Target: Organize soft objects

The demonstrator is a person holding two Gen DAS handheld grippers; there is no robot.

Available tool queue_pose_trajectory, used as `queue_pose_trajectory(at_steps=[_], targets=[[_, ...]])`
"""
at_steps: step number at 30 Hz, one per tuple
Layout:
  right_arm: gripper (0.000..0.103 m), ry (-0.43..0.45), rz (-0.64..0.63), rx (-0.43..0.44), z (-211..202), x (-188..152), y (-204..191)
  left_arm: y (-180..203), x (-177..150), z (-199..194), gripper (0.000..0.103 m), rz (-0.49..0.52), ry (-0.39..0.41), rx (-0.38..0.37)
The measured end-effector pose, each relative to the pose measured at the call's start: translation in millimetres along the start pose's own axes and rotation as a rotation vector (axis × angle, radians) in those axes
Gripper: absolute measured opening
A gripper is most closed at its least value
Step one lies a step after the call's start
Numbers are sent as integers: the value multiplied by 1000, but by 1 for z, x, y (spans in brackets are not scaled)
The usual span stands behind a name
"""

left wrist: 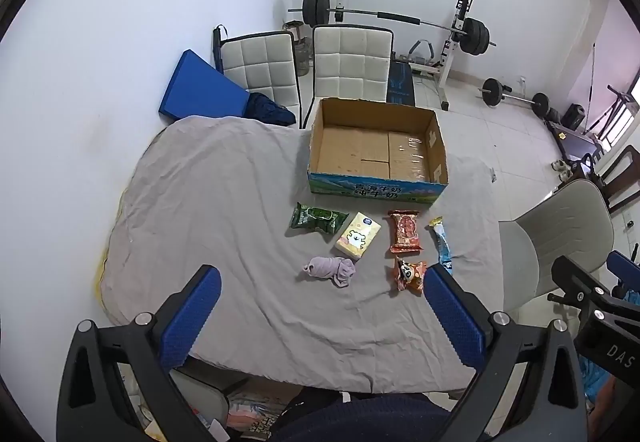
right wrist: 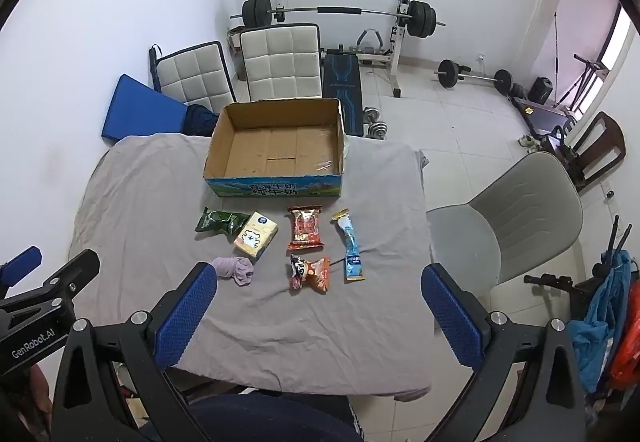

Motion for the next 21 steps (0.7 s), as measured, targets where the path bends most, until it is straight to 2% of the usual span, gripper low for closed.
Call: queue_pose_trajectory(at_steps=[21], targets=[[103, 5, 5, -24, -8, -1, 2, 10, -6, 1, 103, 23, -1, -20]])
Point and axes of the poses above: each gripper's, at about its wrist camera, not at the fingertips, and z roughly the way its jaws point, y to its right, x to its top, the point moved 3 cm from there along z, roughly the way its jaws point, and after that the axes turned 6 degrees about -z, right-handed, at the moved point
